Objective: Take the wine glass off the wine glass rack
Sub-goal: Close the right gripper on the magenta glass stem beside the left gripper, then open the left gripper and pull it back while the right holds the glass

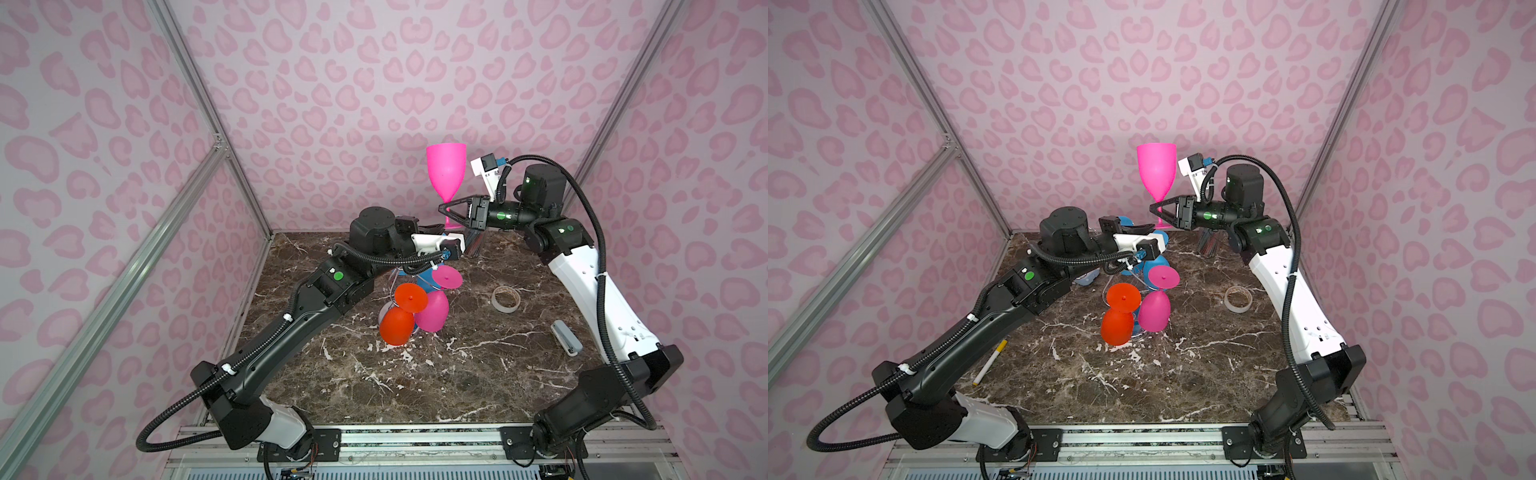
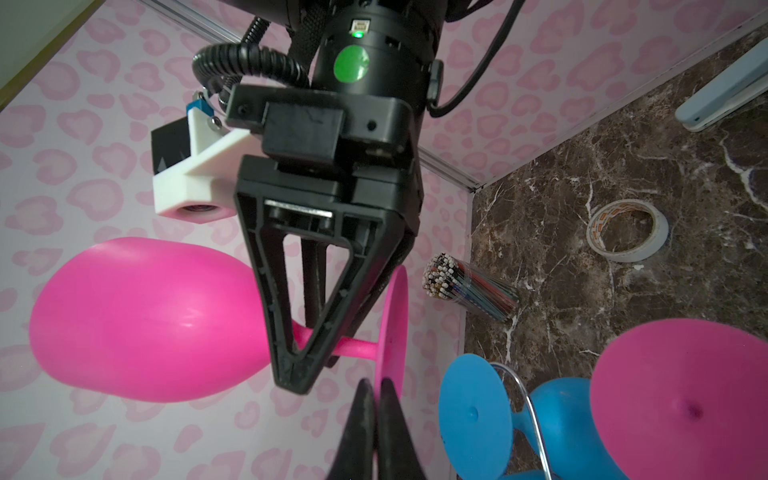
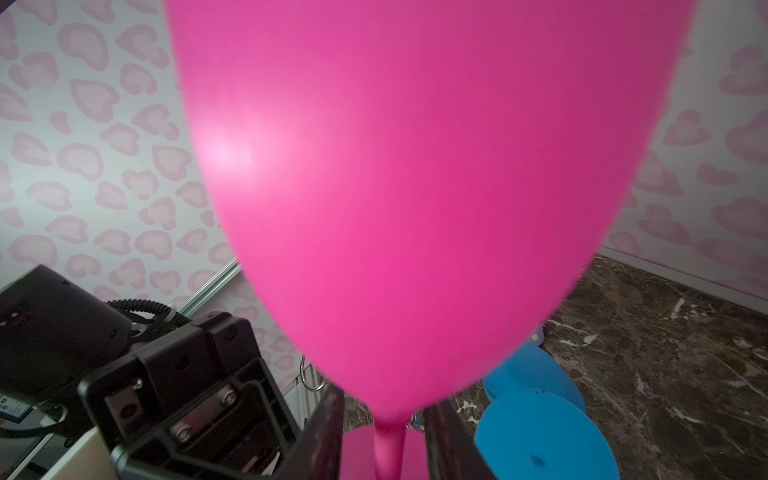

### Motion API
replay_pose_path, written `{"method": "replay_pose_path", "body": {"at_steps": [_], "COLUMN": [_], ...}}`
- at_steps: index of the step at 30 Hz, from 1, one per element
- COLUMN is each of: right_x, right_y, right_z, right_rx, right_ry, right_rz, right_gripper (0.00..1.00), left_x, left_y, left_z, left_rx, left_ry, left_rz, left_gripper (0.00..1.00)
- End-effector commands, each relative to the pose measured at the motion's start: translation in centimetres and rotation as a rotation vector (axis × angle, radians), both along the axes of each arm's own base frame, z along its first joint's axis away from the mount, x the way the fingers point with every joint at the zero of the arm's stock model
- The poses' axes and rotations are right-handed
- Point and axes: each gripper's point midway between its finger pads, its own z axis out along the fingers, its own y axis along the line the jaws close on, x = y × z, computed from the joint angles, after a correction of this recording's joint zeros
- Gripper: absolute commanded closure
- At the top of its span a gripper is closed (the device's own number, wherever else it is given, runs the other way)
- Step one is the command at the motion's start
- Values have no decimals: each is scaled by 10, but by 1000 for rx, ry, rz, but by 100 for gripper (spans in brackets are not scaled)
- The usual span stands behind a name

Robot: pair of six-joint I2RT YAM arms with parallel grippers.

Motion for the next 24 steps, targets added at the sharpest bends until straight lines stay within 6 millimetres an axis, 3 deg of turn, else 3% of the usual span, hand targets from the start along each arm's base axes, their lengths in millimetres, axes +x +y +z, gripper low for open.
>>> {"method": "replay_pose_path", "body": {"at_steps": [1, 7, 9, 10, 13, 16, 19, 24], "right_x": [3, 5, 5, 6, 7, 10, 20, 43], "right_y": [3, 4, 4, 3, 1, -9, -28, -68], "right_z": [-6, -5, -4, -3, 2, 11, 18, 20], "right_rx": [-6, -6, -6, -6, -8, -37, -116, -346], "right_ry": [1, -6, -12, -14, -43, -94, -189, -435], "right_rz": [0, -9, -14, -20, -41, -79, -180, -433], "right_gripper": [72, 100, 100, 100, 100, 100, 100, 100], "left_x": [1, -2, -2, -1, -1, 2, 6, 5], "left_y": [1, 0, 1, 2, 5, 14, 26, 48], "left_z": [16, 19, 19, 20, 25, 39, 59, 86], "left_rx": [-27, -36, -43, -51, -98, -202, -350, -598], "left_ry": [-45, -40, -34, -31, -9, 60, 152, 351], "left_rz": [7, 5, 12, 17, 35, 92, 153, 147], "left_gripper": [96, 96, 95, 88, 55, 37, 27, 23]}}
